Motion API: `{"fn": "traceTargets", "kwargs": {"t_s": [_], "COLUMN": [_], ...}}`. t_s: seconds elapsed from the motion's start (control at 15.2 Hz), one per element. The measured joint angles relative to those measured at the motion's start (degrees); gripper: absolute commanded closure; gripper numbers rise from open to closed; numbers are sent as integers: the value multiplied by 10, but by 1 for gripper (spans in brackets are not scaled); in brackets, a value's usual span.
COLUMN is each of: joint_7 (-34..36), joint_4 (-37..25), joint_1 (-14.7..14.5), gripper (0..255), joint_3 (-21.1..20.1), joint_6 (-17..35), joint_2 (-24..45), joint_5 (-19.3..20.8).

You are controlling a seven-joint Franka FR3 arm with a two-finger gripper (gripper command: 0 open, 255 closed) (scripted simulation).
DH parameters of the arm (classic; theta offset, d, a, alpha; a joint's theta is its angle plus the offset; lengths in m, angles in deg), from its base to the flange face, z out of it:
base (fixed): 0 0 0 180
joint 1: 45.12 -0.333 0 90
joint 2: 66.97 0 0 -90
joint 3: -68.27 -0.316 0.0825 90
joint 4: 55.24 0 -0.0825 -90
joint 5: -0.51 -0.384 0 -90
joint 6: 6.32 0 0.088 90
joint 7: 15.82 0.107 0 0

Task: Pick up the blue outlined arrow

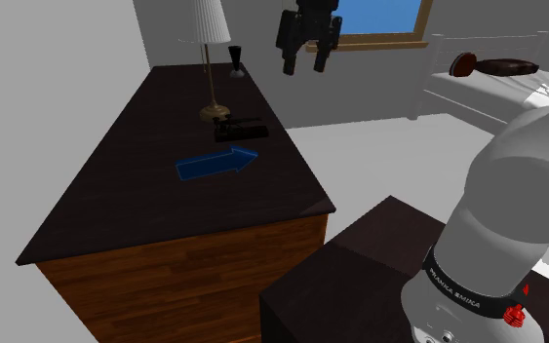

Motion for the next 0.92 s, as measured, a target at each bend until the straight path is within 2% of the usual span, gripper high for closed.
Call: {"fn": "traceTargets", "kwargs": {"t_s": [0.33,0.92], "joint_7": [-30,-71], "joint_4": [15,-39], "joint_1": [-10,-27], "gripper": [0,0], "joint_3": [-2,-12], "joint_6": [108,268], "joint_2": [82,274], "joint_5": [5,14]}}
